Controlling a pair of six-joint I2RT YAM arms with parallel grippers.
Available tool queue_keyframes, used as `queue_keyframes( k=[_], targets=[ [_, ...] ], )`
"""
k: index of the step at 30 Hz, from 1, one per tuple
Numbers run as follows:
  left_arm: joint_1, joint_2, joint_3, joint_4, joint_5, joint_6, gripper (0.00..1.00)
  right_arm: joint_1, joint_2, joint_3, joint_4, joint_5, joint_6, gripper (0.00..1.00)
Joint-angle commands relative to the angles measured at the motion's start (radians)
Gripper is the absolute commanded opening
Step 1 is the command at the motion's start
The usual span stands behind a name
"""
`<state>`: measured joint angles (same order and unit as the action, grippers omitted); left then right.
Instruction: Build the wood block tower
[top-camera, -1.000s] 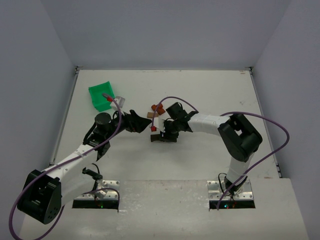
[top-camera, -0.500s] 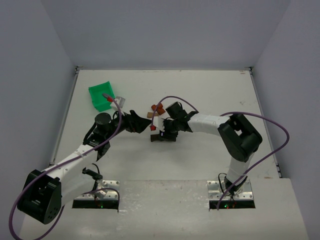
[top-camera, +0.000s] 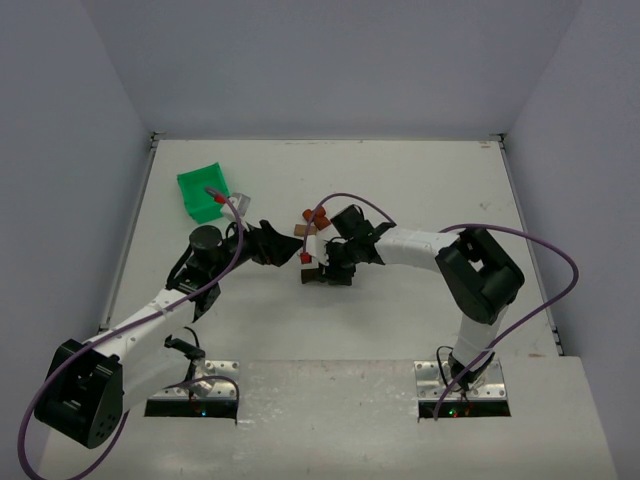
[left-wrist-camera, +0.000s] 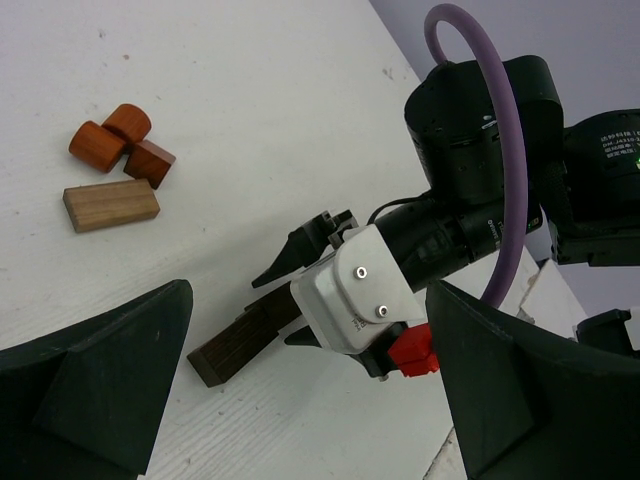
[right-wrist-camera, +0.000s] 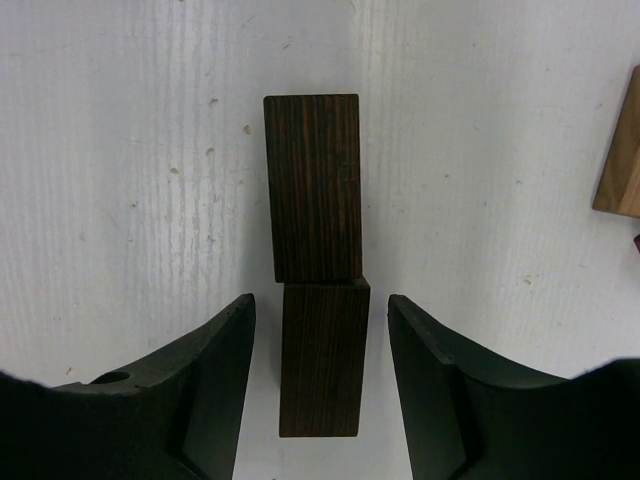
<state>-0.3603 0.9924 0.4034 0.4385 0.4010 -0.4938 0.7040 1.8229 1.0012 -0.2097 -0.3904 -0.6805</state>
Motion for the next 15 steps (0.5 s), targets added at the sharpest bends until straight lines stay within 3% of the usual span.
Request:
queue_keyframes(
  k=[1, 15],
  targets=[
    [0.006, -0.018, -0.003, 0.062, 0.013, 0.018, 1.00, 0.013, -0.026, 0.033, -0.008, -0.043, -0.015, 0.55],
    [0.004, -0.013, -0.002, 0.066, 0.029, 0.016, 1.00, 0.017, -0.037, 0.034, -0.005, -0.063, -0.012, 0.56]
  ],
)
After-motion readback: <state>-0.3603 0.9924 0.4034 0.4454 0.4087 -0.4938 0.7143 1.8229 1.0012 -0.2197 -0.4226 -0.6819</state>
